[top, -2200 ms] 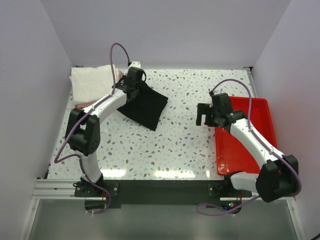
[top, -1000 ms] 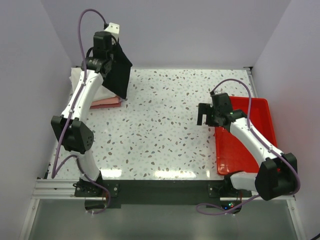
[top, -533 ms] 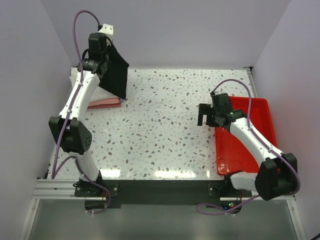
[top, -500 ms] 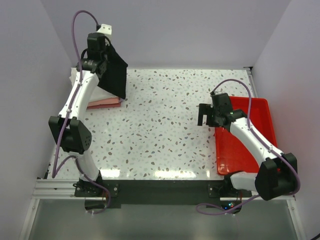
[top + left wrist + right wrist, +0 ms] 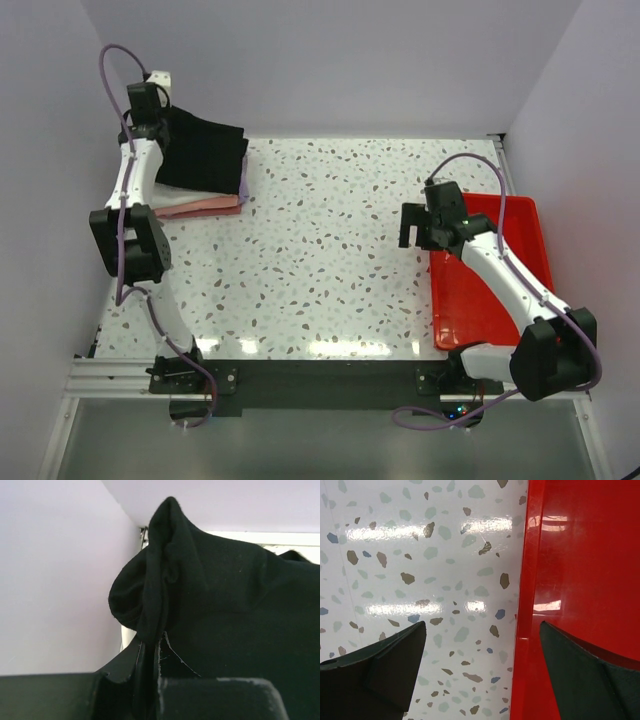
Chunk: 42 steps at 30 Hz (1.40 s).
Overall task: Fold and stack the t-shirts
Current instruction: Neatly place the folded tshirt to the corner, then reset both grippers
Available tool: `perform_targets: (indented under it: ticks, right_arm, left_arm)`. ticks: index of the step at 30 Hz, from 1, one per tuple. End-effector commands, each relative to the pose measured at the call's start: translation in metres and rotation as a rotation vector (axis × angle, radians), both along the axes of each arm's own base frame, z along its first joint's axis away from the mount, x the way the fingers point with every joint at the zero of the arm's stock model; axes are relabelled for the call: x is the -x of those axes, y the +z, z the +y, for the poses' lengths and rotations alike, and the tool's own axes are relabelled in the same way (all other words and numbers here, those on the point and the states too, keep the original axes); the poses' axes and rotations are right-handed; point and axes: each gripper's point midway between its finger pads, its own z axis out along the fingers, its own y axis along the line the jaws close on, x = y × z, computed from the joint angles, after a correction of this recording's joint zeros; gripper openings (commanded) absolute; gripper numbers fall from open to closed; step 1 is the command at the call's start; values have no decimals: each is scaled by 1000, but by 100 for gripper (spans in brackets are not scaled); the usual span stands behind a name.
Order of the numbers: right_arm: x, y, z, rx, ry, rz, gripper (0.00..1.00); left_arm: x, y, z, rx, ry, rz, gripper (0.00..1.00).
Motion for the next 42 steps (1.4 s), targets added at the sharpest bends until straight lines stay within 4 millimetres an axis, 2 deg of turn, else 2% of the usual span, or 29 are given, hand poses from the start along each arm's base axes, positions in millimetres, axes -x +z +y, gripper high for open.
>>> perform_targets:
  ticks: [1, 4, 6, 7, 8, 9, 10, 15, 19, 20, 21, 22, 23, 24, 25, 26, 27, 28, 29, 30, 31, 32, 33, 34, 35, 37, 38, 39, 42]
  right_arm:
    - [-6, 13, -6, 22, -25, -26, 99]
    - [-5, 13, -8, 31, -30, -22, 99]
    - [-4, 14, -10, 37, -39, -21, 99]
    - [-3, 14, -10, 36, -37, -21, 99]
    - [-3, 16, -10, 36, -38, -26, 99]
    - [-2, 17, -11, 39, -41, -25, 99]
    - [-2, 19, -11, 37, -38, -30, 99]
    - [-1, 33, -14, 38, -42, -66, 99]
    - [-2, 46, -11, 7, -37, -119, 99]
    - [-2, 48, -8, -6, -31, -132, 99]
    - [-3, 53, -6, -23, -24, -158, 99]
    - [-2, 53, -4, -35, -19, -160, 99]
    - [-1, 55, -2, -46, -11, -166, 99]
    - [0, 56, -1, -53, -4, -170, 99]
    - [3, 59, 1, -65, 7, -179, 99]
    - [4, 59, 1, -66, 12, -180, 99]
    - [5, 60, 1, -73, 13, -188, 99]
    - [7, 62, 2, -79, 18, -196, 99]
    - [9, 63, 4, -91, 26, -197, 99]
    - [9, 64, 5, -98, 29, -203, 99]
    - [11, 63, 6, -103, 35, -205, 99]
    - [12, 67, 9, -120, 47, -217, 99]
    - [13, 66, 10, -127, 50, -217, 99]
    - [15, 65, 11, -137, 57, -215, 99]
    - [16, 66, 15, -155, 71, -219, 99]
    - [19, 63, 16, -164, 72, -211, 99]
    - [20, 62, 17, -167, 75, -207, 99]
    - [22, 63, 18, -174, 80, -209, 99]
    - [26, 60, 19, -187, 82, -214, 99]
  left_arm:
    - [-20, 21, 20, 34, -23, -128, 0]
    - [-22, 9, 33, 63, -7, -114, 1]
    - [-19, 4, 47, 69, 26, -114, 9]
    - [-20, 0, 53, 75, 42, -114, 27]
    - [-19, -3, 58, 82, 53, -110, 35]
    - [-19, 1, 64, 94, 70, -122, 76]
    - [-18, -2, 65, 107, 81, -111, 100]
    - [-14, 34, 53, 178, 64, -189, 100]
    - [9, 77, 30, 292, 48, -252, 100]
    - [13, 81, 21, 331, 34, -257, 100]
    - [18, 72, 7, 419, 13, -242, 100]
    - [26, 86, -4, 450, -18, -269, 100]
    - [31, 87, -15, 481, -45, -266, 100]
    - [36, 76, -31, 515, -52, -239, 100]
    - [47, 90, -37, 505, -36, -264, 100]
    - [53, 90, -41, 502, -3, -267, 100]
    - [60, 79, -57, 508, 26, -243, 100]
    - [74, 94, -63, 499, 34, -274, 100]
    - [81, 94, -72, 509, 35, -279, 100]
    - [91, 73, -91, 549, 26, -239, 100]
    - [103, 93, -102, 566, -20, -301, 100]
    - [115, 66, -115, 590, -34, -252, 100]
    - [130, 78, -125, 640, -38, -291, 100]
    - [137, 75, -134, 652, -55, -293, 100]
    - [148, 55, -157, 660, -95, -242, 100]
    - [166, 51, -161, 639, -47, -252, 100]
    - [174, 35, -165, 633, -33, -215, 100]
    - [182, 33, -169, 633, -19, -212, 100]
    - [203, -2, -177, 628, 20, -132, 100]
